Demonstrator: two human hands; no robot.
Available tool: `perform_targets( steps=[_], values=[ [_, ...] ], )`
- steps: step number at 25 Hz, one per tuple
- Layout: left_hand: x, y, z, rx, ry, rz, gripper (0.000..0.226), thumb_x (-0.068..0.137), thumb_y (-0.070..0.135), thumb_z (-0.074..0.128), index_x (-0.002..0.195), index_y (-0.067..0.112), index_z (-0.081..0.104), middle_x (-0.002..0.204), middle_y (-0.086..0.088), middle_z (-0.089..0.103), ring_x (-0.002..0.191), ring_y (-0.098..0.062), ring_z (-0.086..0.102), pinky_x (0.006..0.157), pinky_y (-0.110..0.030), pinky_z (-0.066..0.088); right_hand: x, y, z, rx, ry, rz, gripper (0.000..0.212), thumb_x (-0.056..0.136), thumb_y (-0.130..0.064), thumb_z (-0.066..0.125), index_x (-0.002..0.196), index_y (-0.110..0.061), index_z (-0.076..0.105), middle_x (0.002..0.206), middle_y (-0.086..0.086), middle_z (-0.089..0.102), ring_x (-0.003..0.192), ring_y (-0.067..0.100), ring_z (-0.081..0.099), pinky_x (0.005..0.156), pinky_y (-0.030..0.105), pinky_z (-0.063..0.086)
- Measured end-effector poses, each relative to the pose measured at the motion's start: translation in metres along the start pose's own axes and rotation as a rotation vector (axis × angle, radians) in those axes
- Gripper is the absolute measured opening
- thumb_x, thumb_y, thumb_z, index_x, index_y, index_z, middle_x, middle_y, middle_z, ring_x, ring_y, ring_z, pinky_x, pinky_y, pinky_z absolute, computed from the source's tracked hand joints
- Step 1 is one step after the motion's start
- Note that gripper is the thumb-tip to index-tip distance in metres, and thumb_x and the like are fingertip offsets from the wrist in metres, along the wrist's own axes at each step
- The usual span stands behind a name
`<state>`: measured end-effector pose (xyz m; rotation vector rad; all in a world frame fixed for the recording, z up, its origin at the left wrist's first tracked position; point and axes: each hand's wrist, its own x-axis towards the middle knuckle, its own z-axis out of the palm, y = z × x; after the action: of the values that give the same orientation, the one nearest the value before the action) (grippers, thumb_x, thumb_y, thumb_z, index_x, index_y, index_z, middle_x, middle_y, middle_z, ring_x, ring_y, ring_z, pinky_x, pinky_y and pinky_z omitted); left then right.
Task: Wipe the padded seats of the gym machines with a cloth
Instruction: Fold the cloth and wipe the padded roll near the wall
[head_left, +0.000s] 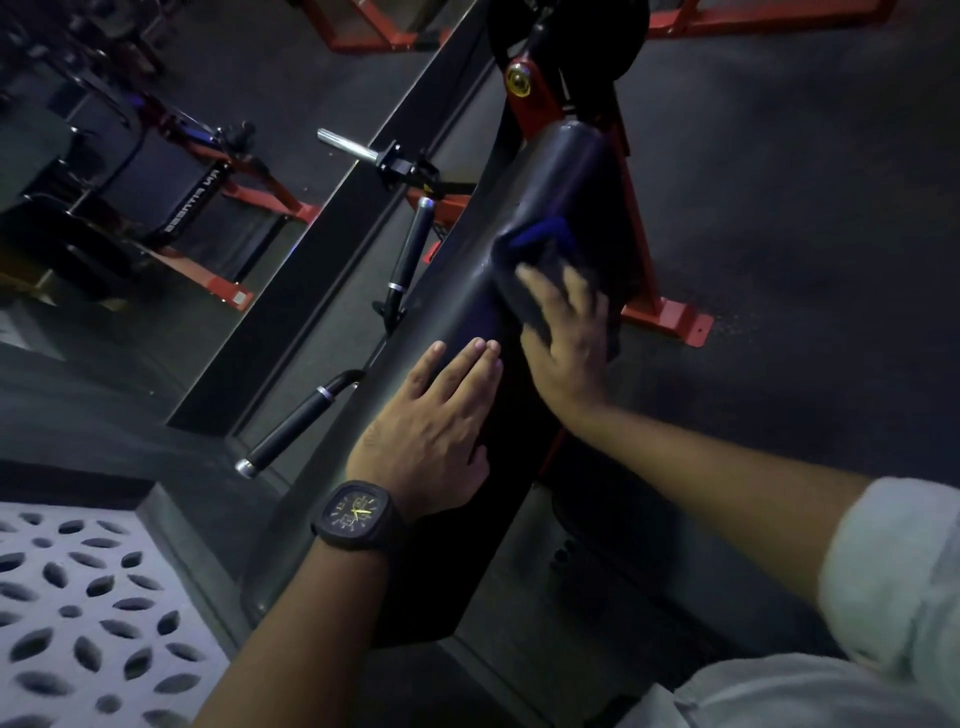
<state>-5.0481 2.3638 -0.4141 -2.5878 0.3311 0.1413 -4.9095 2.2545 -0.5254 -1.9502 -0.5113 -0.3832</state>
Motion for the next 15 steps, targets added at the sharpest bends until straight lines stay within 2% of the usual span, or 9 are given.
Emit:
perform_targets(
  steps=[1, 2, 5, 6, 9, 10, 13, 14, 15],
  values=[
    [0.001, 0.0, 0.001, 0.003, 0.004, 0.0, 0.088, 0.077, 0.041, 0.061, 0.15, -0.004, 0.041, 0.161, -0.017, 0.034, 0.152, -0.03, 0.029, 0.123, -0.053, 0.02, 0.001, 0.014, -0.009, -0.047, -0.088, -0.207, 0.063, 0.08, -0.021, 0.058, 0.142, -0.024, 0.052, 0.145, 0.016, 0.049, 0.122, 0.038, 0.051, 0.106, 0.037, 0.031],
    [0.001, -0.001, 0.001, 0.008, 0.004, 0.001, 0.089, 0.076, 0.041, 0.061, 0.15, -0.004, 0.041, 0.161, -0.017, 0.034, 0.152, -0.03, 0.029, 0.123, -0.052, 0.02, 0.015, 0.032, -0.016, -0.052, -0.097, -0.282, 0.064, 0.079, -0.022, 0.058, 0.142, -0.025, 0.05, 0.145, 0.017, 0.048, 0.123, 0.039, 0.052, 0.106, 0.035, 0.03],
    [0.002, -0.001, 0.001, 0.017, -0.005, 0.007, 0.089, 0.076, 0.041, 0.061, 0.151, -0.003, 0.04, 0.162, -0.017, 0.032, 0.152, -0.03, 0.027, 0.124, -0.053, 0.019, 0.036, 0.017, -0.008, 0.129, 0.082, 0.32, 0.064, 0.08, -0.014, 0.056, 0.143, -0.021, 0.053, 0.144, 0.018, 0.051, 0.12, 0.039, 0.053, 0.104, 0.037, 0.037],
    [0.001, 0.0, 0.002, 0.02, -0.008, 0.006, 0.09, 0.076, 0.041, 0.061, 0.151, -0.003, 0.04, 0.162, -0.017, 0.032, 0.152, -0.03, 0.027, 0.123, -0.053, 0.02, 0.022, 0.002, 0.001, 0.12, 0.114, 0.427, 0.063, 0.08, -0.013, 0.056, 0.143, -0.019, 0.053, 0.144, 0.018, 0.051, 0.119, 0.039, 0.052, 0.103, 0.041, 0.039],
    [0.002, 0.0, 0.002, 0.018, -0.01, -0.004, 0.09, 0.076, 0.042, 0.062, 0.151, -0.002, 0.04, 0.162, -0.017, 0.032, 0.152, -0.029, 0.027, 0.123, -0.053, 0.021, -0.008, 0.019, -0.007, 0.0, -0.052, -0.057, 0.062, 0.083, -0.019, 0.056, 0.144, -0.022, 0.048, 0.143, 0.021, 0.049, 0.121, 0.04, 0.049, 0.104, 0.043, 0.036],
    [0.002, -0.001, 0.002, 0.022, -0.009, -0.004, 0.09, 0.077, 0.042, 0.062, 0.152, -0.002, 0.039, 0.163, -0.016, 0.031, 0.153, -0.029, 0.026, 0.123, -0.053, 0.021, 0.008, 0.038, -0.01, 0.006, -0.046, -0.093, 0.061, 0.082, -0.021, 0.055, 0.143, -0.023, 0.048, 0.143, 0.021, 0.049, 0.122, 0.041, 0.05, 0.105, 0.041, 0.035],
    [0.001, -0.001, 0.001, 0.029, -0.016, 0.001, 0.089, 0.078, 0.042, 0.061, 0.152, -0.002, 0.038, 0.163, -0.017, 0.03, 0.153, -0.029, 0.025, 0.123, -0.054, 0.021, 0.032, 0.017, -0.002, 0.209, 0.124, 0.515, 0.063, 0.08, -0.02, 0.051, 0.143, -0.018, 0.054, 0.144, 0.017, 0.052, 0.123, 0.039, 0.052, 0.105, 0.039, 0.036],
    [0.001, -0.001, 0.001, 0.027, -0.019, -0.004, 0.09, 0.077, 0.042, 0.061, 0.152, -0.002, 0.038, 0.163, -0.016, 0.03, 0.153, -0.029, 0.025, 0.123, -0.054, 0.021, 0.02, -0.002, 0.003, 0.207, 0.139, 0.579, 0.064, 0.08, -0.02, 0.051, 0.144, -0.018, 0.054, 0.144, 0.017, 0.052, 0.122, 0.038, 0.052, 0.104, 0.039, 0.036],
    [0.0, 0.0, 0.0, 0.024, -0.023, -0.005, 0.09, 0.077, 0.042, 0.061, 0.152, -0.002, 0.038, 0.164, -0.016, 0.03, 0.153, -0.029, 0.025, 0.123, -0.054, 0.021, 0.002, -0.012, 0.005, 0.151, 0.135, 0.459, 0.064, 0.081, -0.02, 0.052, 0.144, -0.02, 0.054, 0.144, 0.018, 0.051, 0.121, 0.038, 0.051, 0.104, 0.039, 0.035]
  ],
)
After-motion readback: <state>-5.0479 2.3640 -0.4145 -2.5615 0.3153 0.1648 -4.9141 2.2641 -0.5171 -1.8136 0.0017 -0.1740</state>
